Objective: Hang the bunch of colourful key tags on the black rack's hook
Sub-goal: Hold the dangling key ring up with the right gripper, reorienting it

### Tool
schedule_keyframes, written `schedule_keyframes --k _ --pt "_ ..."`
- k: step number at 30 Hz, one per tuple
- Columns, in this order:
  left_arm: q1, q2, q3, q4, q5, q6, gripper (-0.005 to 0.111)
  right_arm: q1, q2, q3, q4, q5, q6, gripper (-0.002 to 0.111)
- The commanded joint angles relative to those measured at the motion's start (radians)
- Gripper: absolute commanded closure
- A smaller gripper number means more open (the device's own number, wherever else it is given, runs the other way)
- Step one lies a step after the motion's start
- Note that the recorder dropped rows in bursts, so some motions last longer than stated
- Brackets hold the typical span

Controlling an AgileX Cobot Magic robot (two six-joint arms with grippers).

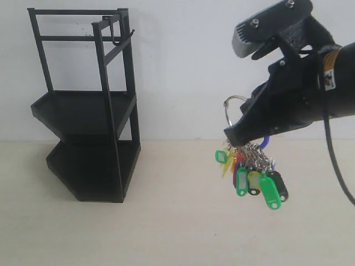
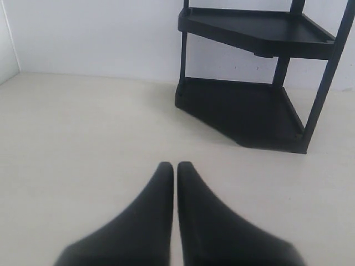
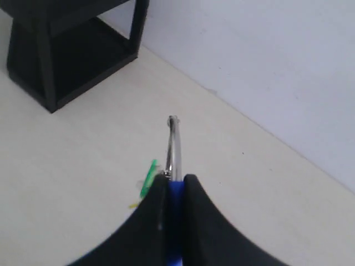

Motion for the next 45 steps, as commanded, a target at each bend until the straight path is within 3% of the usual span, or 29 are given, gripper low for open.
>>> schedule_keyframes --k 1,4,8,12,16,20,24,29,33,37,42,45 --pt "-0.008 0.004 -0.002 -0.001 -0.003 -0.006 0.102 0.032 -0.005 -0.006 0.007 -0.025 -0.075 0.109" --pt "-0.008 0.004 -0.002 -0.001 -0.003 -0.006 0.102 -0.020 -0.005 -0.006 -0.014 -0.077 0.145 0.109" --pt "-0.008 0.004 -0.002 -0.001 -0.003 -0.006 0.102 0.047 -0.005 -0.006 0.026 -0.025 -0.124 0.109" --pt "-0.008 0.004 -0.002 -0.001 -0.003 -0.006 0.102 -0.018 -0.005 -0.006 -0.040 -0.095 0.144 0.109" --pt "-0.008 0.004 -0.002 -0.001 -0.003 -0.006 0.102 0.063 -0.005 -0.006 0.006 -0.068 -0.108 0.109" --pt "-0.008 0.004 -0.002 -0.001 -0.003 -0.006 0.102 0.005 -0.005 -0.008 -0.091 -0.119 0.160 0.109" --pt "-0.008 0.004 -0.002 -0.001 -0.003 -0.006 0.102 0.078 -0.005 -0.005 -0.056 -0.080 -0.086 0.109" --pt "-0.008 0.004 -0.002 -0.001 -0.003 -0.006 0.102 0.008 -0.005 -0.005 -0.117 -0.169 0.187 0.109" --pt "-0.008 0.004 -0.002 -0.001 -0.003 -0.006 0.102 0.081 -0.003 -0.005 -0.120 -0.121 -0.023 0.109" --pt "-0.008 0.004 -0.002 -0.001 -0.003 -0.006 0.102 -0.003 -0.003 -0.016 -0.160 -0.161 0.229 0.109" --pt "-0.008 0.004 -0.002 -0.001 -0.003 -0.006 0.102 0.086 -0.003 -0.013 -0.115 -0.096 -0.058 0.109" --pt "-0.008 0.004 -0.002 -0.001 -0.003 -0.006 0.102 0.020 -0.003 -0.019 -0.167 -0.152 0.167 0.109"
